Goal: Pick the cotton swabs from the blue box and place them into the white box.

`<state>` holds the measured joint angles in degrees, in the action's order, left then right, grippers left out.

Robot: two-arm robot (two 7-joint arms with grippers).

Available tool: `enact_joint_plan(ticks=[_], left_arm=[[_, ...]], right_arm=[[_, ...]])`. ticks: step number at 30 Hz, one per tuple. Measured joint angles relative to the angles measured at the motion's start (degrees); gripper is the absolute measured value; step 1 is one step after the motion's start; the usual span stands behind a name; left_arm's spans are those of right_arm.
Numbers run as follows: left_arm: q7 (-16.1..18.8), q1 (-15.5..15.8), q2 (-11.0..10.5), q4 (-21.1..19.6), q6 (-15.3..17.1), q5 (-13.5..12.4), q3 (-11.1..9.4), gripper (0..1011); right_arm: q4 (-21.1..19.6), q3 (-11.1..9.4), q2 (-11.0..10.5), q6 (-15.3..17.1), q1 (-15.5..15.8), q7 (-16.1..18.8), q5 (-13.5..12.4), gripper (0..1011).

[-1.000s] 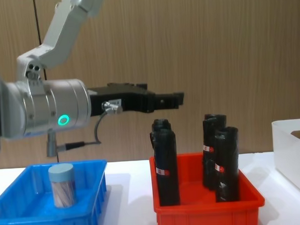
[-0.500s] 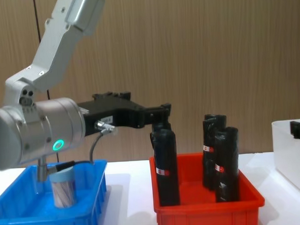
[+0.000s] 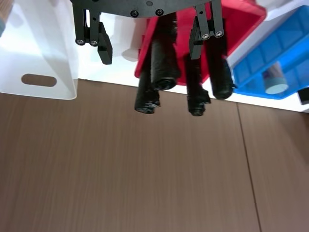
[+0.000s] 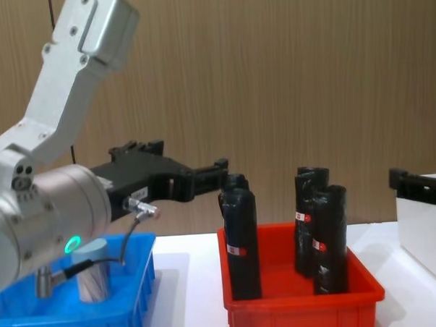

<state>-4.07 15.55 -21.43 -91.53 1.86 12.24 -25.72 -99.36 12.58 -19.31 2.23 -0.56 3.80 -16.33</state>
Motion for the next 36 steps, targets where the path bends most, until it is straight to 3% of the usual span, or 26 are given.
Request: enact_joint_plan(ticks=[8,36], left_arm=[[3.22,-1.84,-0.47,-1.59,-1.03,-0.75,-0.32,999],[3.46,-1.96,-0.46,-1.64,-1.06,-0.75,-0.31,1000]], right_arm=[[-1.79,0.4,-0.06,-0.3,1.34,0.0,-0.16,1002],[-1.87,0.36,-0.03,-0.27,1.4,0.03,-0.14,1002]])
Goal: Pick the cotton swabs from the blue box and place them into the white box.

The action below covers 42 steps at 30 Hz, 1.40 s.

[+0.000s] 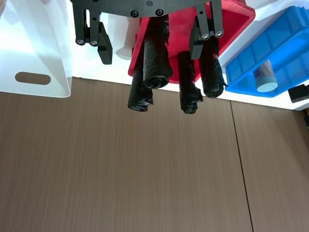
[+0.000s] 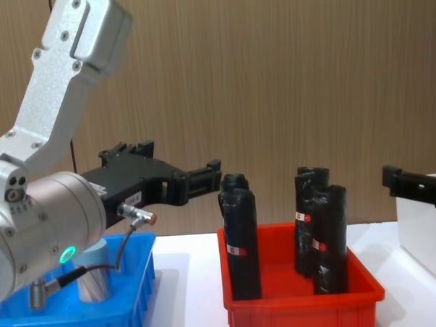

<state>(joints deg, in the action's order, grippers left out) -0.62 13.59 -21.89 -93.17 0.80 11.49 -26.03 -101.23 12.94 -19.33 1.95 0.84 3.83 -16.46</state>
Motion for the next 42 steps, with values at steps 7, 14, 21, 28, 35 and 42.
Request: enact_joint_plan(ticks=[7,14,21,28,35,42], left_arm=[[-0.01,0.0,0.0,0.0,0.0,0.0,0.0,1000],[-0.01,0.0,0.0,0.0,0.0,0.0,0.0,1000],[-0.01,0.0,0.0,0.0,0.0,0.0,0.0,1000],[-0.01,0.0,0.0,0.0,-0.01,-0.01,0.0,1000],[-0.01,0.0,0.0,0.0,-0.01,-0.01,0.0,1000],[-0.01,0.0,0.0,0.0,-0.01,-0.01,0.0,1000]], right_arm=[[0.04,0.0,0.0,0.0,-0.02,0.02,0.01,1001],[1.04,-0.2,0.05,-0.18,-0.66,1.03,0.0,1002],[4.16,-0.57,0.31,-0.41,-2.65,3.75,-0.13,1002],[9.17,-1.02,0.85,-0.86,-5.97,7.44,-0.46,1002],[16.53,-1.32,1.93,-1.86,-10.98,12.83,-1.21,1002],[24.54,-1.34,3.36,-3.41,-16.37,17.8,-1.82,1001]])
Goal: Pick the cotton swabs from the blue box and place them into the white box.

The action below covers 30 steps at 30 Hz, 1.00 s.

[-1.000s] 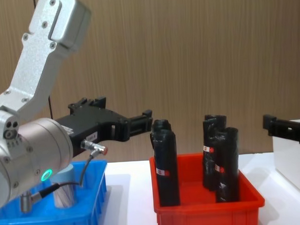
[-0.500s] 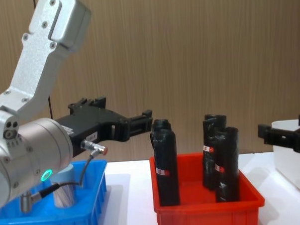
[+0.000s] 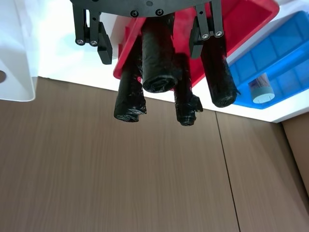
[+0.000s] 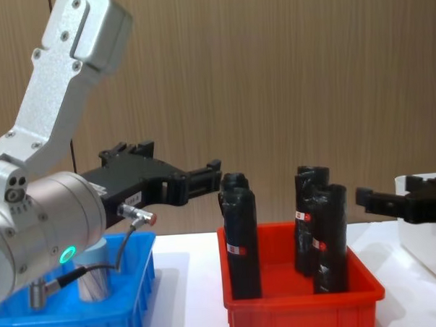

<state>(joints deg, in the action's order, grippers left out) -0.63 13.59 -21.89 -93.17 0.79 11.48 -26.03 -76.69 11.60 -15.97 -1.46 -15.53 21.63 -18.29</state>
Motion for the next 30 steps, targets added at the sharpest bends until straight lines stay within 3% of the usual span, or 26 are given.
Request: enact_joint_plan(ticks=[11,20,30], left_arm=[[0.0,0.0,0.0,0.0,0.0,0.0,0.0,1000],[0.0,0.0,0.0,0.0,0.0,0.0,0.0,1000],[0.0,0.0,0.0,0.0,0.0,0.0,0.0,1000]], right_arm=[[14.16,0.33,2.6,-3.3,-9.09,8.29,-1.68,1002],[23.44,0.85,4.37,-5.95,-15.03,13.78,-2.68,1002],[30.75,1.45,5.76,-8.15,-19.46,17.16,-3.04,1001]])
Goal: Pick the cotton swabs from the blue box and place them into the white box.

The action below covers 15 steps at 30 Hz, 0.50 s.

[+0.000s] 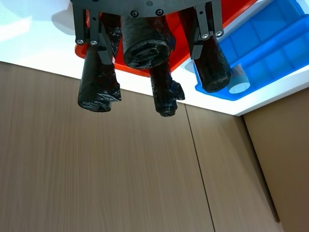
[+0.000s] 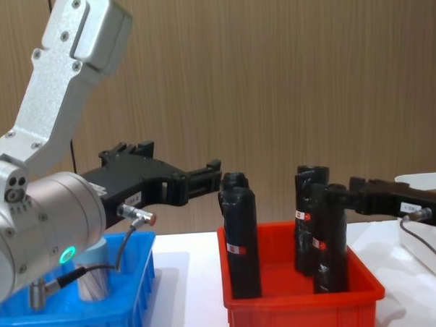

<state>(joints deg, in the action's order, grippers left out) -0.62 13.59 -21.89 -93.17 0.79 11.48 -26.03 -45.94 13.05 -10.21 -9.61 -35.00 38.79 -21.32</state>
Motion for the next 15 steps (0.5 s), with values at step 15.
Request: enact_joint_plan(ticks=[15], left_arm=[[0.0,0.0,0.0,0.0,0.0,0.0,0.0,1000]], right_arm=[[10.36,0.99,1.98,-3.26,-6.15,2.76,0.46,1001]])
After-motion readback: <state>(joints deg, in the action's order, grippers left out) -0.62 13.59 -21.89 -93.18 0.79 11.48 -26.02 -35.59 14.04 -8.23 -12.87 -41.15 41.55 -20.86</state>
